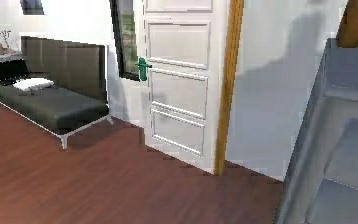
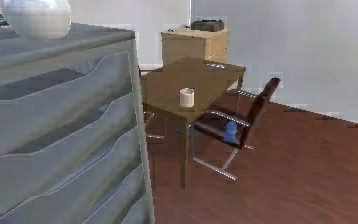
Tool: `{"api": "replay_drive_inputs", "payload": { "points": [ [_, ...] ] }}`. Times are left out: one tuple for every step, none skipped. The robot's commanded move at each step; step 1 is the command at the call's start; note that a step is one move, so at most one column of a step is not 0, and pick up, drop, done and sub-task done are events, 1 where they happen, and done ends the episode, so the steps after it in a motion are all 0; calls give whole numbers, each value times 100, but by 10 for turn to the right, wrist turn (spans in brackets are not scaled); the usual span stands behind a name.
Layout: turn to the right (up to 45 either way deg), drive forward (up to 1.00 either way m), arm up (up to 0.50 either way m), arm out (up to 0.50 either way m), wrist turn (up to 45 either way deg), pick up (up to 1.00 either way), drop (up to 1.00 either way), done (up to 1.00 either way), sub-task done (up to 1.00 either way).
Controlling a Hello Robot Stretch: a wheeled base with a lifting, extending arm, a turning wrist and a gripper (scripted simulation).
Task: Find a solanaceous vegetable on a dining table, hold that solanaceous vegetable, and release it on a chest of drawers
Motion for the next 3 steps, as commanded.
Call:
{"api": "replay_drive_inputs", "payload": {
  "points": [
    [-210, 0, 0, 0, 0, 0, 0, 0, 0],
    [0, 55, 0, 0, 0, 0, 0, 0, 0],
    [-450, 0, 0, 0, 0, 0, 0, 0, 0]
  ]
}}
